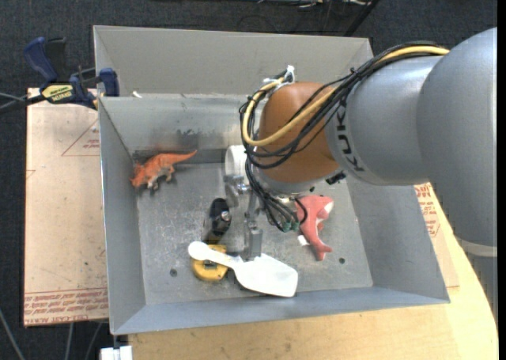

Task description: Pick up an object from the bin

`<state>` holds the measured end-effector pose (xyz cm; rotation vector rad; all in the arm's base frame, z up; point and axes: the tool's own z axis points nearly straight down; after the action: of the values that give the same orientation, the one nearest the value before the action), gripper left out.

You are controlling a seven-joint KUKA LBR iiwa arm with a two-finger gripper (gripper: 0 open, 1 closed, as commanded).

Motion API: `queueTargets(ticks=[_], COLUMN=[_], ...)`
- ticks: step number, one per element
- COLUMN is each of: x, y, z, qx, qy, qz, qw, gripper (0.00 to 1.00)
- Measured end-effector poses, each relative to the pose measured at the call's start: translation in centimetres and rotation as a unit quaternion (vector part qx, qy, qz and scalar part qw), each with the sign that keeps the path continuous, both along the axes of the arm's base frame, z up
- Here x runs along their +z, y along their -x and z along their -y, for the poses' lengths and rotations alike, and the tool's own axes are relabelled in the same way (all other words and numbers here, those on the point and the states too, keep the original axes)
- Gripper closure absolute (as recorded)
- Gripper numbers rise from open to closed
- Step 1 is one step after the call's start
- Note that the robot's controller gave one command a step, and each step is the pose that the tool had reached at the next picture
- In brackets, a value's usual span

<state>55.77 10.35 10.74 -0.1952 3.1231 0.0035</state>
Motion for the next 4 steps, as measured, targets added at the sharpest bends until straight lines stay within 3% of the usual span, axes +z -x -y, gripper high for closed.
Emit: queueTargets(ticks=[1, 2, 3, 4], x=[-1.9, -2.3, -3.2, -2.4], y=[0.3, 3.4, 7.5, 3.2], z=[-2.2, -2.6, -2.2, -6.2], qx=[-0.029, -0.049, 0.016, -0.037], qy=[-0.001, -0.006, -0.001, -0.004], qz=[0.0077, 0.0171, 0.0066, 0.0096], qw=[0.9995, 0.9986, 0.9998, 0.9993], gripper=[0.0, 0.0, 0.0, 0.0])
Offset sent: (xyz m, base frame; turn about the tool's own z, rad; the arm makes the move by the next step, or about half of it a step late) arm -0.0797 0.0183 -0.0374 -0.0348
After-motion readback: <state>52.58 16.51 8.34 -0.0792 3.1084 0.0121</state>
